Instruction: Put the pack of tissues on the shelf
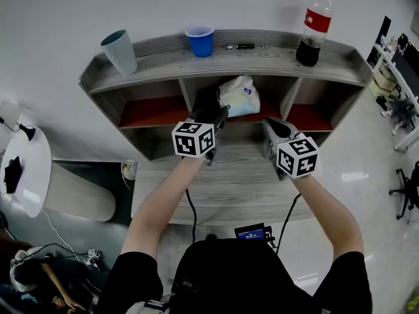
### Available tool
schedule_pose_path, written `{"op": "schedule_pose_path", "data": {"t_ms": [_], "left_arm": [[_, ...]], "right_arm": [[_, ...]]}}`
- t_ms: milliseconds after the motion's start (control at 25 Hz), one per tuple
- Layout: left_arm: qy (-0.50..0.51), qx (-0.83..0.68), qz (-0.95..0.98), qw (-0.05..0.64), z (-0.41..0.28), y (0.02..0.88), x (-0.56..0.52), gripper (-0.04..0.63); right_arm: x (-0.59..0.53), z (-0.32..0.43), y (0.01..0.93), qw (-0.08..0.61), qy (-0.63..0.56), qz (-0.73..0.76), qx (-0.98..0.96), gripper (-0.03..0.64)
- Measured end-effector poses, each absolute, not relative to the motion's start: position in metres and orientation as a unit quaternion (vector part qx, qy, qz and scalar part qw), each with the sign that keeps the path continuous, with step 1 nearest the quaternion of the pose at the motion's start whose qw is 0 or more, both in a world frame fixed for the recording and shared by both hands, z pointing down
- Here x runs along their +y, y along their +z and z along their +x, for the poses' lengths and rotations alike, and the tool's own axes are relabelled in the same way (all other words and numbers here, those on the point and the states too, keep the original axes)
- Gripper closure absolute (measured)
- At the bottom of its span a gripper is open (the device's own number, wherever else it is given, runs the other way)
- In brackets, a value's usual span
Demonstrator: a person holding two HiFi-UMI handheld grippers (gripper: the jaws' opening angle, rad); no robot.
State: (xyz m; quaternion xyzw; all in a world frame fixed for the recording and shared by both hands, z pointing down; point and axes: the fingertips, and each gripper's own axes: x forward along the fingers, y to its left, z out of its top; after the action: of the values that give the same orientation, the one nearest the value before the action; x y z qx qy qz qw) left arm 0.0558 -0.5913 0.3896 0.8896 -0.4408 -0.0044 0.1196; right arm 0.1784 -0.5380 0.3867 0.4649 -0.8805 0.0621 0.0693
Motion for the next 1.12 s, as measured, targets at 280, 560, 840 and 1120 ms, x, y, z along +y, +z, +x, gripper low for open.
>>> {"op": "schedule_pose_path", "data": {"t_ms": [280,560,840,1120], "left_arm": [[-0.007,-0.426,0.899,0.104,0.045,0.385,-0.570,0.425],[-0.026,-0.408,0.910,0.075,0.037,0.383,-0.533,0.564],[-0.031,-0.376,0.924,0.061,0.041,0.400,-0.500,0.592],[0.003,-0.347,0.937,0.043,0.056,0.427,-0.465,0.592]], "right_arm": [[-0.529,0.174,0.384,0.072,0.059,0.464,-0.881,0.612],[-0.509,0.157,0.381,0.077,0.030,0.445,-0.892,0.612],[-0.488,0.153,0.389,0.077,0.029,0.438,-0.895,0.614],[-0.467,0.154,0.415,0.077,0.068,0.438,-0.893,0.612]]}}
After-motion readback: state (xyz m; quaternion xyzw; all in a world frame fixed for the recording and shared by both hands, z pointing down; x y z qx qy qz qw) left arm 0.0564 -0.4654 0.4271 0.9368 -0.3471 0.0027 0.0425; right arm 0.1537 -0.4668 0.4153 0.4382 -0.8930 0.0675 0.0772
